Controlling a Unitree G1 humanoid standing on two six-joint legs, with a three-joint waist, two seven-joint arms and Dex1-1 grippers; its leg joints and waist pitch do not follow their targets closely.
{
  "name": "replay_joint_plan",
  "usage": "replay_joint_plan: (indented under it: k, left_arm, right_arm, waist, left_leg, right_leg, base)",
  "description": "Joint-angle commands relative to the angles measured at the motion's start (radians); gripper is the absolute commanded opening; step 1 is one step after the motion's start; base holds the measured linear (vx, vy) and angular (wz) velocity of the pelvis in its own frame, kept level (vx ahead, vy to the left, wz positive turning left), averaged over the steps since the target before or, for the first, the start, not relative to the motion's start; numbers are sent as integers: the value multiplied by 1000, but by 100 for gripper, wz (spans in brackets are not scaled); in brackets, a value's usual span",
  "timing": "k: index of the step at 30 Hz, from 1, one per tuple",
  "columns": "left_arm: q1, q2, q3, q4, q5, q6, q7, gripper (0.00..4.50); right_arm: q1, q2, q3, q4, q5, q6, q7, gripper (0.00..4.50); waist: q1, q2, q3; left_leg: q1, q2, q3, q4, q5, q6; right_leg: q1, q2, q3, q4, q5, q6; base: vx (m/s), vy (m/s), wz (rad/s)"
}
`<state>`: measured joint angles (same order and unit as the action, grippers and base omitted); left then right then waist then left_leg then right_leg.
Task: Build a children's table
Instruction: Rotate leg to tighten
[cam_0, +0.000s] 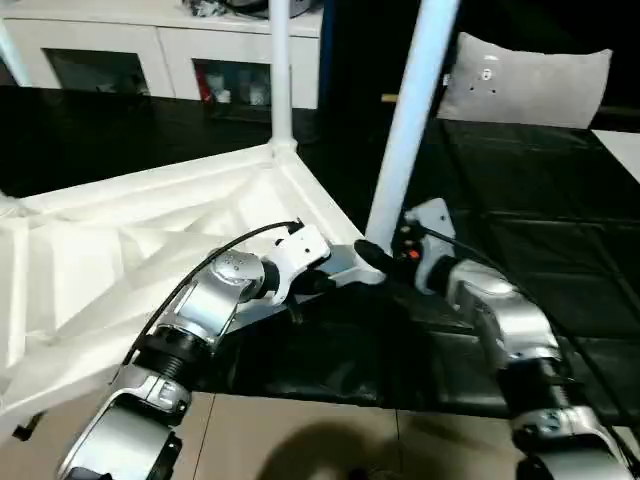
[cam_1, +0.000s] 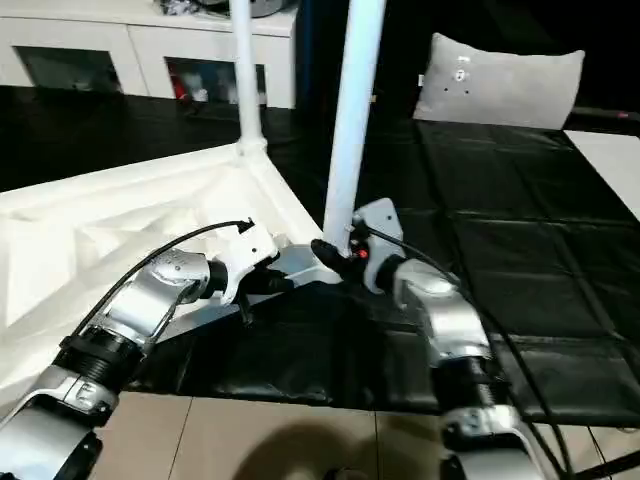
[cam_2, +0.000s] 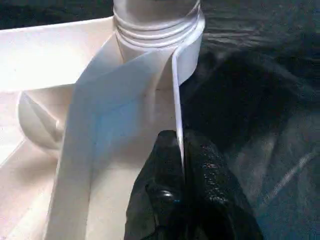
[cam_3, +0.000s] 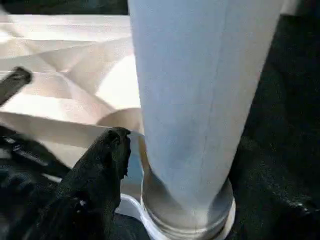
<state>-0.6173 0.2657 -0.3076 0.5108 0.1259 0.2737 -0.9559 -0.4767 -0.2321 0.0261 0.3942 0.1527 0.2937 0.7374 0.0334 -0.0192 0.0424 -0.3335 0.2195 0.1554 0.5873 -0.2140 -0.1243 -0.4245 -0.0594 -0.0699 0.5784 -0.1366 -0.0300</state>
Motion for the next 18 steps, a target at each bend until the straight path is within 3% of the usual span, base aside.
replay_joint_plan:
  k: [1,4,8,9,13,18]
  left_arm:
    - [0,5,-21,-6,-4,-52,-35,0]
    - [0,56,-41,9,-7,-123,-128,0]
    - [-3,88,-60,22,-7,-185,-194,0]
    - [-7,122,-88,32,-6,-248,-266,0]
    - [-14,158,-115,41,-15,-307,-359,0]
    - [-17,182,-136,40,-24,-361,-446,0]
  right_arm:
    - [2,-9,21,-40,25,-25,64,354]
    - [20,-114,49,-50,24,-60,233,387]
    - [18,-176,67,-34,8,-117,324,405]
    - [12,-214,85,-18,-1,-153,386,417]
    - [10,-264,111,-15,35,-159,529,417]
    - [-1,-279,140,-3,70,-138,650,374]
  waist:
    - [3,-2,-61]
    - [8,-3,-60]
    - [12,-4,-62]
    - [15,-2,-62]
    - [19,-6,-62]
    - [34,-5,-61]
  left_leg:
    - [-16,-3,18,-64,-130,93]
    - [-14,-1,17,-63,-142,94]
    - [-15,-1,17,-63,-145,96]
    - [-14,0,17,-63,-138,95]
    - [-14,2,19,-62,-137,101]
    - [-12,7,21,-62,-134,99]
  right_leg:
    - [72,-58,37,-64,-310,-168]
    - [70,-58,37,-64,-331,-159]
    - [71,-59,36,-63,-323,-166]
    - [70,-60,37,-62,-313,-172]
    - [73,-59,38,-57,-292,-186]
    - [70,-58,35,-54,-303,-188]
  base:
    - [0,0,0]
    - [0,0,0]
    - [0,0,0]
    - [0,0,0]
    - [0,0,0]
    - [0,0,0]
